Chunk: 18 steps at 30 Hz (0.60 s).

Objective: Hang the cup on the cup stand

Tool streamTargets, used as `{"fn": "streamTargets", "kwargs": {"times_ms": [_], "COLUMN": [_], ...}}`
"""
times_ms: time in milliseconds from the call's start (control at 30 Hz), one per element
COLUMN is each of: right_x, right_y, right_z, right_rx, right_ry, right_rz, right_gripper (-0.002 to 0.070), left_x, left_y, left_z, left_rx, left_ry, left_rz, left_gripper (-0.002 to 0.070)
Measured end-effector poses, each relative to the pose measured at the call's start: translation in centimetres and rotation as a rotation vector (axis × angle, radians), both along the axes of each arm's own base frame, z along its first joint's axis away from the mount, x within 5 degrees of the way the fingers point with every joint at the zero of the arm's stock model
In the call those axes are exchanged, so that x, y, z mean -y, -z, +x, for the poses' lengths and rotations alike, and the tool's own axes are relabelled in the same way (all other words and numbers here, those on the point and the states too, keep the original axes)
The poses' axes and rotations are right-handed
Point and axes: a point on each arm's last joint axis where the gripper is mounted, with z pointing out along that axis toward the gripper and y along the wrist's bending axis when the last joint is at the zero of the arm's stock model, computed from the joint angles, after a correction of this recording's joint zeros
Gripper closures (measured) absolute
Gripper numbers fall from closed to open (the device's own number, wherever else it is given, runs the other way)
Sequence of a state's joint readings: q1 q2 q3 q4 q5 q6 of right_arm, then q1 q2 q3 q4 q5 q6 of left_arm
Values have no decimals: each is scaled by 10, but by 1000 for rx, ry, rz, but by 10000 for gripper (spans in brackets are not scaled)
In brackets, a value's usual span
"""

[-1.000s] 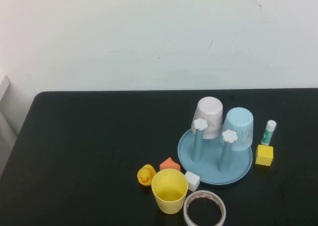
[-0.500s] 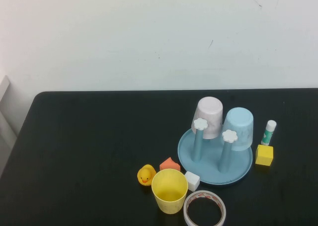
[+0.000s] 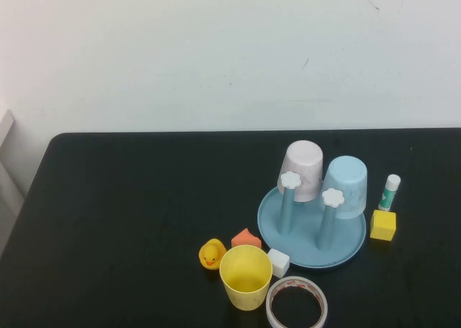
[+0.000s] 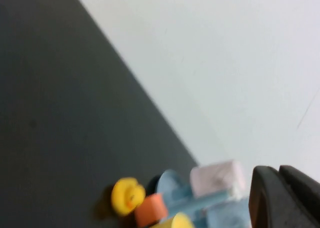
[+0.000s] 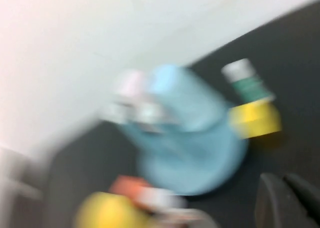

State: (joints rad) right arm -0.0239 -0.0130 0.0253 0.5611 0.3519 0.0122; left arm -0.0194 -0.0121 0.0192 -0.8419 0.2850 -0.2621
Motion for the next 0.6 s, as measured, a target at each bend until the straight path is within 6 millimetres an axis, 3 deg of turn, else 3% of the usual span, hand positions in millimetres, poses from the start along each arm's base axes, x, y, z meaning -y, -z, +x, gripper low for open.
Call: {"fn": "streamTargets", "kwargs": {"times_ms": [67, 133, 300, 467, 600], "right_x": [-5, -8, -8, -8, -8], "right_y": [-4, -6, -7, -6, -6], "right_z": [0, 0, 0, 0, -1], "right_rx": [-2, 4, 33, 48, 80], "right_ry": [-9, -17, -46, -69, -104], "right_rz": [212, 296, 198, 119, -20], "right_gripper": [678, 678, 678, 678, 678], "left_x": [-2, -4, 0, 9, 11], "left_y": [-3, -4, -7, -48, -86], "left_z": [1, 1, 0, -4, 13], "left_rx": [22, 42, 84, 122, -30], "left_ry": [-25, -45, 16, 181, 375], "left_rz": [-29, -36, 172, 496, 791], "left_gripper": [677, 677, 677, 677, 677]}}
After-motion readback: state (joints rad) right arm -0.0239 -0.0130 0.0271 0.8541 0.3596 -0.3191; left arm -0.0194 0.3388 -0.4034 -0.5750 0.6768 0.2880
